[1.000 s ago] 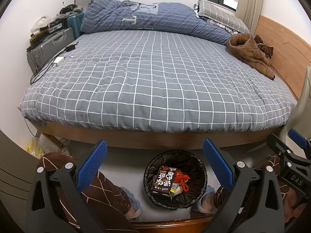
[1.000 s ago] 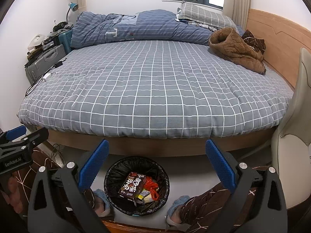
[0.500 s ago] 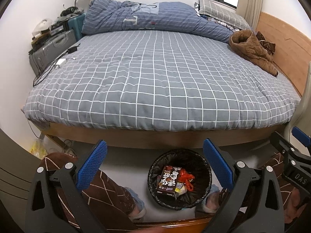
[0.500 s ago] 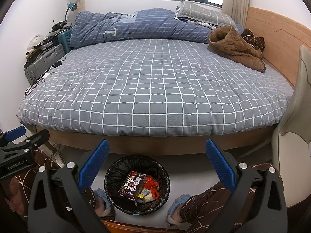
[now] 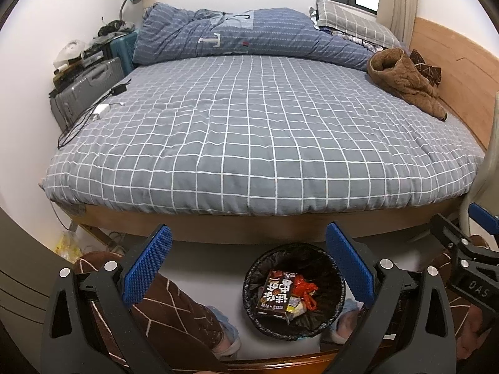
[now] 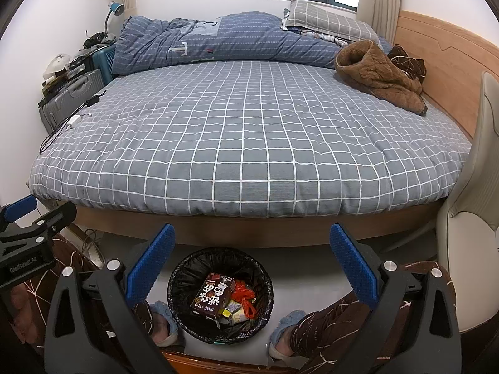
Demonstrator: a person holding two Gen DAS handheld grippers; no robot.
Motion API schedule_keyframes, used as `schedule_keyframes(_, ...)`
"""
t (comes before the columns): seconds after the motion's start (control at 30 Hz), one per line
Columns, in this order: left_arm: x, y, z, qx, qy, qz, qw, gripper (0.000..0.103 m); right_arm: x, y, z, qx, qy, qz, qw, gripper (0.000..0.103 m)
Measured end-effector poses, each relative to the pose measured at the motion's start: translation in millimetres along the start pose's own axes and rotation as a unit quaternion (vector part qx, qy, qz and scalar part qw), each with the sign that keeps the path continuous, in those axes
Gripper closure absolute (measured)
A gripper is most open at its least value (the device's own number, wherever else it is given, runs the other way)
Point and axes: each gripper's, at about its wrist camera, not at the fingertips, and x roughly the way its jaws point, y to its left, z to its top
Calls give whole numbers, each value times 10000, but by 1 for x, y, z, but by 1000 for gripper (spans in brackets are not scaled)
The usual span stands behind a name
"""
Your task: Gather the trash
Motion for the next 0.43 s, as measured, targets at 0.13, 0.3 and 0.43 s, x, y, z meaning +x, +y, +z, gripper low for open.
schedule_keyframes(0.13, 1, 1, 0, -34, 49, -46, 10000, 6, 0, 0, -1, -14, -5, 1, 10000, 8)
schedule_keyframes(0.3, 2, 2, 1, -37, 34, -5, 10000, 6, 0, 3, -2, -15, -21, -18, 10000, 8)
schedule_keyframes(0.43, 4, 3, 0, -45, 72, -46, 10000, 6, 0, 2, 0, -20, -24, -35, 10000, 8)
